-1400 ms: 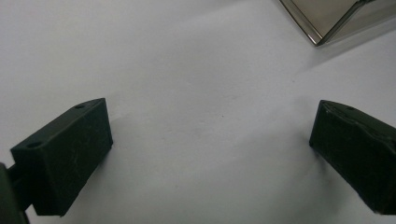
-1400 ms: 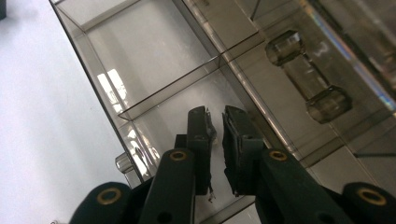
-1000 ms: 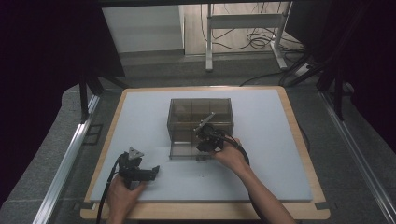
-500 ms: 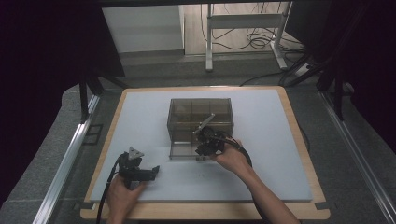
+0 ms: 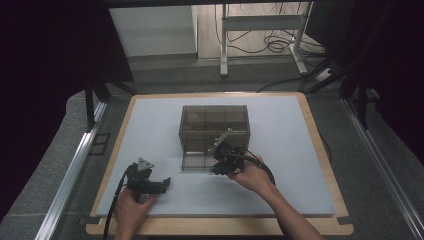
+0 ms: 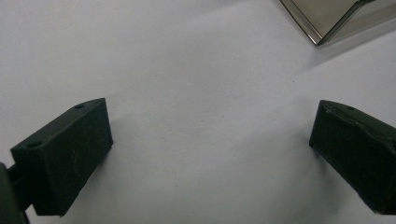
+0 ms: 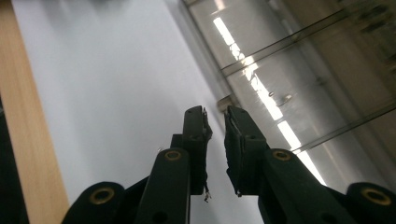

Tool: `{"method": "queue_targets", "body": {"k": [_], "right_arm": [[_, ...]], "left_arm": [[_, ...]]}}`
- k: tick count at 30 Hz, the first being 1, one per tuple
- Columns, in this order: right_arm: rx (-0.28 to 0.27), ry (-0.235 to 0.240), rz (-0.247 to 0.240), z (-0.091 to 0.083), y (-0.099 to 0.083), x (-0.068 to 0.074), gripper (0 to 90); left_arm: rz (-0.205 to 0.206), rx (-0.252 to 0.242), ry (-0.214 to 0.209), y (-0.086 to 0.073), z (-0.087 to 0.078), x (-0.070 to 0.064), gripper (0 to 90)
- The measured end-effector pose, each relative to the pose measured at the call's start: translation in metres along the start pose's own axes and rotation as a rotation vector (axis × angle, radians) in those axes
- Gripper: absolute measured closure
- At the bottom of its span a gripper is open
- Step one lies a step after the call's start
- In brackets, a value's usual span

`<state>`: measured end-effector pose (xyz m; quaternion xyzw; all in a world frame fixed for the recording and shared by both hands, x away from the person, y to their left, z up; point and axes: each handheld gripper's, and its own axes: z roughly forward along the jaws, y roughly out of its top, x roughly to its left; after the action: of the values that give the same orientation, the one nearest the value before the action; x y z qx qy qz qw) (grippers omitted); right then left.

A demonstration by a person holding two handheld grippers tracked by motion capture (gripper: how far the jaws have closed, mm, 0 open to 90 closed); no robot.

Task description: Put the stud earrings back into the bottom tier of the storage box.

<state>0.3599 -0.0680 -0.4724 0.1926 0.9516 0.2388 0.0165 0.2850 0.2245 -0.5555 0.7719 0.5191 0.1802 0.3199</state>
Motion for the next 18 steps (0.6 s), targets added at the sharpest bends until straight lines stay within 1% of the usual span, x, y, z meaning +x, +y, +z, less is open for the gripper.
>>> {"method": "queue_targets", "body": {"k": [6,13,18], "right_arm": [[0.024,0.022,-0.015,0.003,-0.006,0.008,77.0],[0.068,0.051,-0.038,0.015,-0.013,0.018,79.4],[0.089,0.054,-0.05,0.02,-0.016,0.023,79.7]], "left_arm": [[-0.004,-0.004,0.0,0.0,0.0,0.0,0.0],[-0.004,-0.004,0.0,0.0,0.0,0.0,0.0],[-0.007,-0.003,0.0,0.0,0.0,-0.001,0.0]]}}
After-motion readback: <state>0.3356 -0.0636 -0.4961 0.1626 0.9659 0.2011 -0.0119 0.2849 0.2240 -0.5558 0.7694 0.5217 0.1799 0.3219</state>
